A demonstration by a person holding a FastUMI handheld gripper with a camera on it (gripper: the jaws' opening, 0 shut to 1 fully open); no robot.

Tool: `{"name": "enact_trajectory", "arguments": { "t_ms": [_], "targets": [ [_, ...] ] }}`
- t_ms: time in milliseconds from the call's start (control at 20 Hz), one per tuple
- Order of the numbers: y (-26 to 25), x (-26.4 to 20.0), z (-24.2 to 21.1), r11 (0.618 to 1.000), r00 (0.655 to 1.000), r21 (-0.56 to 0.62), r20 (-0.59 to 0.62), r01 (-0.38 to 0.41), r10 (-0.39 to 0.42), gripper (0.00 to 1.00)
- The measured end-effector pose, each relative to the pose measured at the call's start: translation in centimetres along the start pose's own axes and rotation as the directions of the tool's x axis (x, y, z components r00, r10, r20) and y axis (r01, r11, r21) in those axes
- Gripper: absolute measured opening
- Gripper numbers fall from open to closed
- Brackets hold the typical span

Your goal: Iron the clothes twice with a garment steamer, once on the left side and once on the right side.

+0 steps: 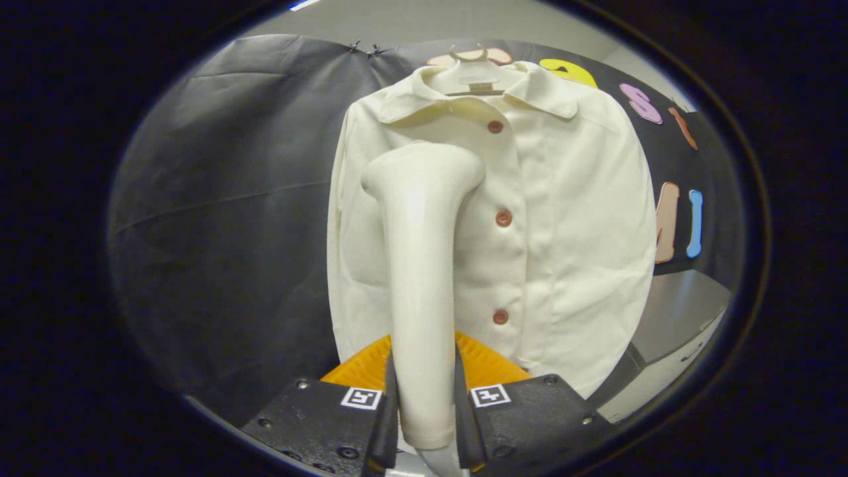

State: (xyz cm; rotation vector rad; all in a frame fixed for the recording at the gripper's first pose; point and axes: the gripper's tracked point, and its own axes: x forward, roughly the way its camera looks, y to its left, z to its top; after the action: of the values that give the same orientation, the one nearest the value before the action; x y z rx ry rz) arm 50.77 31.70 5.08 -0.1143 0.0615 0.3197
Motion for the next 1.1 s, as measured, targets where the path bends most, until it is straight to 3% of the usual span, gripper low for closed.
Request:
{"name": "enact_trajectory", "arguments": {
  "t_ms": [450,800,1100],
  "targets": [
    [1.1,-1.0,-6.8,0.986,0.977,0.085,-0.174,0.14,-0.124,0.33],
    [0.2,-3.3,-14.0,0.961,0.927,0.117,-0.314,0.251,-0.204,0.33],
    [0.5,-3.0,-18.9,0.957,0.889,0.094,-0.405,0.274,-0.215,0.33]
  ]
}}
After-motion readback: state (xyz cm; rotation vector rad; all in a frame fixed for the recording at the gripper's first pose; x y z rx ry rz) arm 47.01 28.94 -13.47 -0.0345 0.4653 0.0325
